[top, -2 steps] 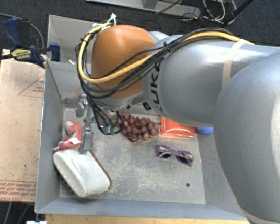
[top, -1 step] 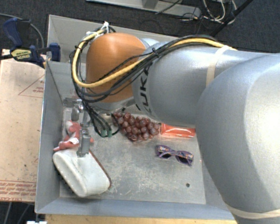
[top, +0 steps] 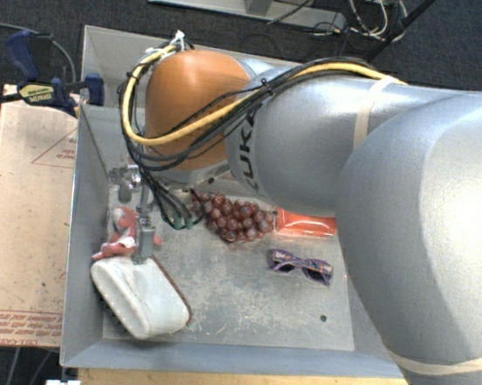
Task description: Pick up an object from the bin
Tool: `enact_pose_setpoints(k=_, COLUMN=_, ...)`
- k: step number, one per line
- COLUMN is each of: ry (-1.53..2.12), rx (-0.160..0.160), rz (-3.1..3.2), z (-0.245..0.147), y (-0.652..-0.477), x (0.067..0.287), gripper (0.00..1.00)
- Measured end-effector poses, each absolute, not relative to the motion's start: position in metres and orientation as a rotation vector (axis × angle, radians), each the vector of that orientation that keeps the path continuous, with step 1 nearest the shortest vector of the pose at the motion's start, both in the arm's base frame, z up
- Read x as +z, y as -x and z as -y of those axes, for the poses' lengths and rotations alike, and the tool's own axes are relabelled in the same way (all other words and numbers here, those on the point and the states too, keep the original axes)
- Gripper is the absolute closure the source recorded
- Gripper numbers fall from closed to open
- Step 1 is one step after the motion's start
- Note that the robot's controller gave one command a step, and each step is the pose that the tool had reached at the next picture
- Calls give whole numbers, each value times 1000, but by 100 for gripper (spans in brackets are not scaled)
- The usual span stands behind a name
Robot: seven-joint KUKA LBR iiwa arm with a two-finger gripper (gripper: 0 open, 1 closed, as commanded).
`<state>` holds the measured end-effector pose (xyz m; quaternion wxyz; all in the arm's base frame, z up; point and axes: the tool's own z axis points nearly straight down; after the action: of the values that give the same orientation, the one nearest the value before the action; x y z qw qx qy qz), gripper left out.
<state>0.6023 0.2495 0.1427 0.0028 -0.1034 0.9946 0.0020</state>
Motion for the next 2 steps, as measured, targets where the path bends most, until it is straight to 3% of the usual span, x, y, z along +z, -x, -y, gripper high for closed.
enact_pose_setpoints(k=1, ry=51, rx=5, rz=-3137, z=-252, y=-621, x=82, gripper=0)
enact_pose_setpoints(k=2, ry=118, rx=9, rz=-3132, z=-247, y=-602, x=70, gripper=100)
